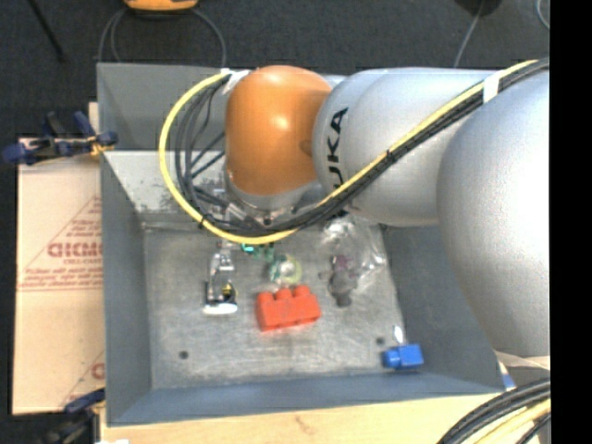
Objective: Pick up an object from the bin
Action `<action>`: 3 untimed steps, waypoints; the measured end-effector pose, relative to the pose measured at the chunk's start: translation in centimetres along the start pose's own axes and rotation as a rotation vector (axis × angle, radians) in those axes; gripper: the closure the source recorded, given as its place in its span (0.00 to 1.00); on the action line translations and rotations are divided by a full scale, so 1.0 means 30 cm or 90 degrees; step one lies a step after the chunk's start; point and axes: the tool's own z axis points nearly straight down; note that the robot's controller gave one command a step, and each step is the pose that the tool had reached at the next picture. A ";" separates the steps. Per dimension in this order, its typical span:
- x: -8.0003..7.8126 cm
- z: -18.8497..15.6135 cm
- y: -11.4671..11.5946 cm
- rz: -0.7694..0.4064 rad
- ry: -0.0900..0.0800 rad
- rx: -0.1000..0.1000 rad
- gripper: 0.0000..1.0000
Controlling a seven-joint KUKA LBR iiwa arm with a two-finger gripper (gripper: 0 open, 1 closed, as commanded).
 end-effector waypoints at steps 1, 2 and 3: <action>-0.073 0.325 -0.292 -0.140 -0.002 0.003 0.00; 0.022 0.360 -0.207 -0.286 -0.014 0.004 0.00; -0.026 0.363 -0.102 -0.477 -0.010 0.004 0.00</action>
Offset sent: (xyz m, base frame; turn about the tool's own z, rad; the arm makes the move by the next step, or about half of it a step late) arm 0.0214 -0.0828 -0.0953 -0.2246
